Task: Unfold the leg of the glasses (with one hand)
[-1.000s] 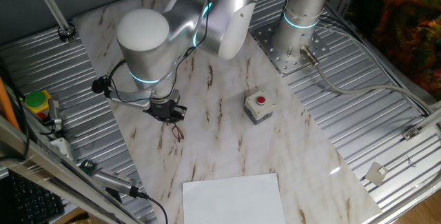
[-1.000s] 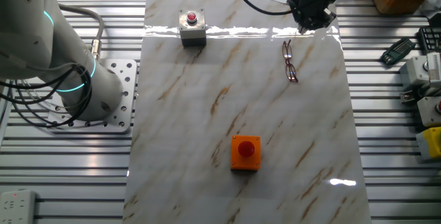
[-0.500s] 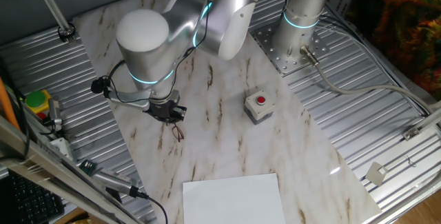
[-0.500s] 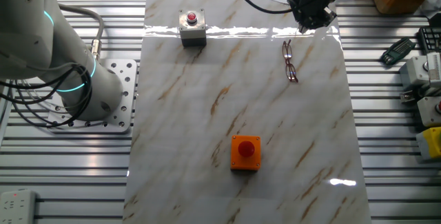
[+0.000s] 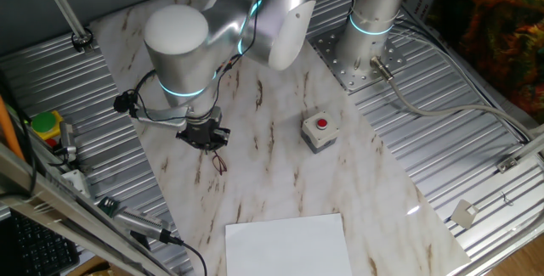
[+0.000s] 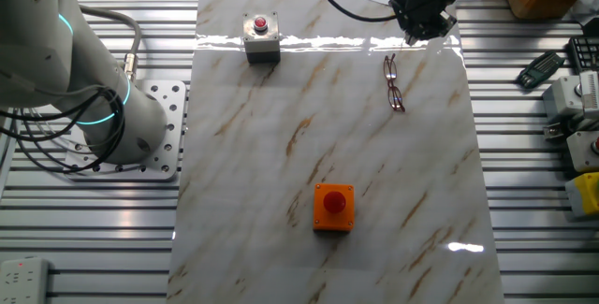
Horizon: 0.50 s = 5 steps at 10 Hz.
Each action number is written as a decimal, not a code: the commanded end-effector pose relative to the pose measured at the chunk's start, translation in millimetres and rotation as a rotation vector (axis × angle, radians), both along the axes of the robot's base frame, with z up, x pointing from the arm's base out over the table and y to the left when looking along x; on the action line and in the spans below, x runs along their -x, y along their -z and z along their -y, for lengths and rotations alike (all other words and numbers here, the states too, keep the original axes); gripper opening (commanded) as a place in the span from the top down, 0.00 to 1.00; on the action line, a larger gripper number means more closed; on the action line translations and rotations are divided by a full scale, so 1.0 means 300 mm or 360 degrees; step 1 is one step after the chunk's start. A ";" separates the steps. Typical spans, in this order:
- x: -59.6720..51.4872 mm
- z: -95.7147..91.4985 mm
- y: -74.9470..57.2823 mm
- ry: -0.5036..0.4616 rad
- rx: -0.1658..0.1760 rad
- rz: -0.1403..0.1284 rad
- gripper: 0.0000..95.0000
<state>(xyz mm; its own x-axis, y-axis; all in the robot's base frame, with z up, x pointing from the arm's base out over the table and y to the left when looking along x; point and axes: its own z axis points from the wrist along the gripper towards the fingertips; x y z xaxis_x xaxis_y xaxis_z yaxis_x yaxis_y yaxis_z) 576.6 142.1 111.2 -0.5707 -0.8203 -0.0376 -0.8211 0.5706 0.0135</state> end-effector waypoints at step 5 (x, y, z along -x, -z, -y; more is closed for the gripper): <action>-0.002 -0.004 0.000 -0.0212 -0.0006 -0.0059 1.00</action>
